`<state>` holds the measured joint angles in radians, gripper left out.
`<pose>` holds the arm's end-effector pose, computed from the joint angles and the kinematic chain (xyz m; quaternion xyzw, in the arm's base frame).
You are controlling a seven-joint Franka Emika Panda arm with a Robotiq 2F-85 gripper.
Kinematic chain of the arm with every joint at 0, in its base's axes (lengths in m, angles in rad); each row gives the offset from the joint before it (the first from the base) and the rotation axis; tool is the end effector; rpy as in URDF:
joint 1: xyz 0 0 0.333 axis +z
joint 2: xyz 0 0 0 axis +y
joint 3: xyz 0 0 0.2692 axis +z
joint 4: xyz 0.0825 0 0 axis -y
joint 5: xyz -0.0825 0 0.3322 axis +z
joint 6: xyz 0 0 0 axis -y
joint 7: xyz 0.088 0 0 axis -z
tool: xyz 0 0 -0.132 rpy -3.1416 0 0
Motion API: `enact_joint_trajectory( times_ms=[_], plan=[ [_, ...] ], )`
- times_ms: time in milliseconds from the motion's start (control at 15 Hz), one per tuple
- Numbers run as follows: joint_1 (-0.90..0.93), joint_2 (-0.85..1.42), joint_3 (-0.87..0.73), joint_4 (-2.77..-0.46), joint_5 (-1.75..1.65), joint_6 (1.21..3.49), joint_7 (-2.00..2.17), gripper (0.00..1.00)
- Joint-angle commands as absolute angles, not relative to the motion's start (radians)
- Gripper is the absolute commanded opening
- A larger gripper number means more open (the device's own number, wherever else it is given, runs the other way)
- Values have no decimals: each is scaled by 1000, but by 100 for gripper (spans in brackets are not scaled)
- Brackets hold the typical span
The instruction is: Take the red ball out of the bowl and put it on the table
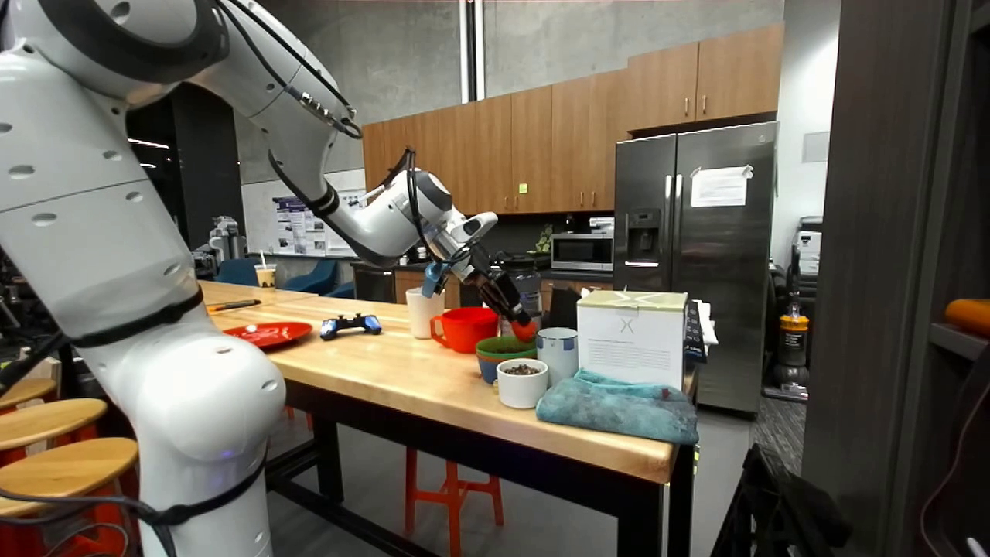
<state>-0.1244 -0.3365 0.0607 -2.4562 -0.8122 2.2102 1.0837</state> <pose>0.4203 -0.0657 0.4026 0.8878 -0.3116 0.1979 0.2749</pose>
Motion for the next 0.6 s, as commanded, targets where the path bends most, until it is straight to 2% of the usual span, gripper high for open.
enact_joint_trajectory(
  times_ms=[0, 533],
  plan=[
    [-119, -349, 57, -2412, -862, 2182, 1057, 17],
    [-81, -348, 57, -2364, -868, 2325, 1021, 17]
  ],
)
